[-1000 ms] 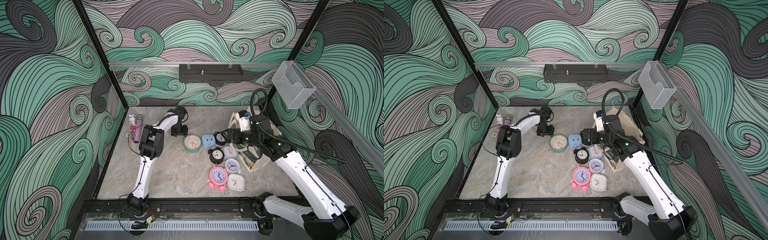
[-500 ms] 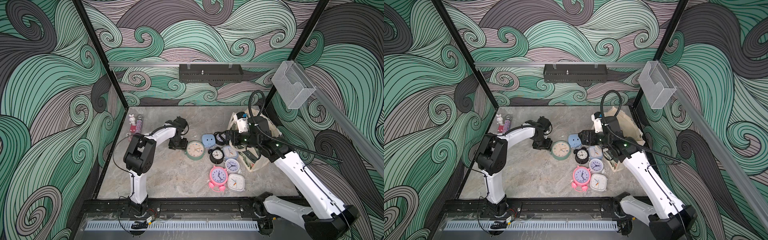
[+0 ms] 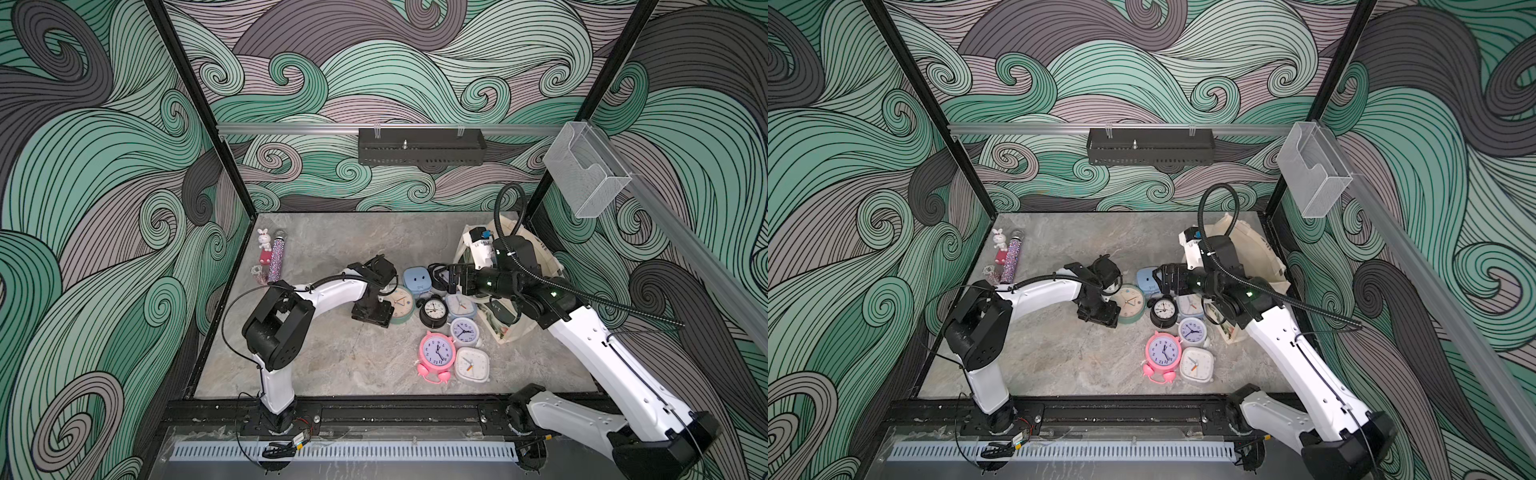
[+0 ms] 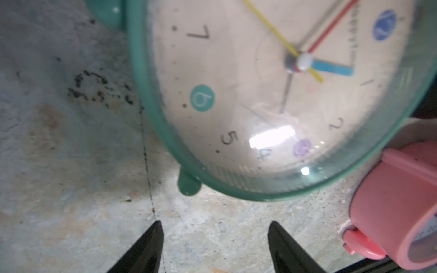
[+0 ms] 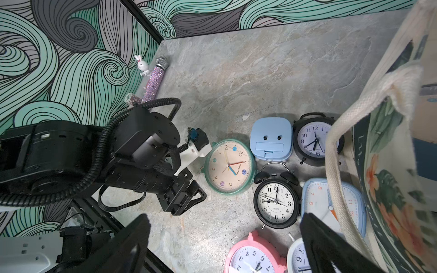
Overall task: Put the alarm clock into the canvas bag
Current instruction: Move the alarm to the center of the board, then pick up the alarm from the center of the board.
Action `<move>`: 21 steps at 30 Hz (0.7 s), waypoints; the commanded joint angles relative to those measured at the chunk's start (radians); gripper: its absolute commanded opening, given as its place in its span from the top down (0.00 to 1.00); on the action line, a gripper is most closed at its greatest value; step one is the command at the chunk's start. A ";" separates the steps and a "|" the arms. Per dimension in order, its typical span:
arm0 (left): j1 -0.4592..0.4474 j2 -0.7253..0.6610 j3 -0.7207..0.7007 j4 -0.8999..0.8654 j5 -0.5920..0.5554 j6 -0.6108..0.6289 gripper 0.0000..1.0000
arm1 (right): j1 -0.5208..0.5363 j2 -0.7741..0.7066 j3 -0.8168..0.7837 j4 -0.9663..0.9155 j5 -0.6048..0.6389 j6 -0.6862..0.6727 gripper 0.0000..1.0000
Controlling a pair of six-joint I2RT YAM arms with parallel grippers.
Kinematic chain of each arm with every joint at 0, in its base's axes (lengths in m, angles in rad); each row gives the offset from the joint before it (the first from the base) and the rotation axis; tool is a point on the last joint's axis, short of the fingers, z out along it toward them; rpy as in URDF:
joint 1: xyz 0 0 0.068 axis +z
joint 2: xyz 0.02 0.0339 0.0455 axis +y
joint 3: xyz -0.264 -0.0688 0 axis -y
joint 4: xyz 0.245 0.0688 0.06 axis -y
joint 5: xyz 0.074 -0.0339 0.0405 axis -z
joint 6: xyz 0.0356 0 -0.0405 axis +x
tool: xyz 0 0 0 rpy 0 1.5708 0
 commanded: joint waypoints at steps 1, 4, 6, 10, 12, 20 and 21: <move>0.003 -0.060 -0.002 -0.002 -0.052 0.036 0.26 | 0.011 -0.017 -0.013 0.017 -0.012 0.012 0.00; 0.003 -0.050 0.013 0.007 -0.044 0.110 0.28 | 0.013 -0.014 -0.017 0.018 -0.020 0.012 0.00; 0.003 -0.033 0.027 0.004 -0.060 0.145 0.31 | 0.013 -0.016 -0.018 0.019 -0.023 0.014 0.00; 0.003 0.002 0.056 -0.002 -0.074 0.219 0.40 | 0.013 -0.026 -0.022 0.017 -0.021 0.013 0.00; 0.004 0.016 0.059 0.001 -0.102 0.248 0.43 | 0.013 -0.027 -0.022 0.017 -0.023 0.012 0.00; 0.025 0.063 0.075 0.020 -0.099 0.391 0.57 | 0.013 -0.022 -0.034 0.024 -0.042 0.017 0.00; 0.028 0.056 0.063 0.044 -0.100 0.408 0.58 | 0.013 -0.022 -0.034 0.025 -0.050 0.018 0.00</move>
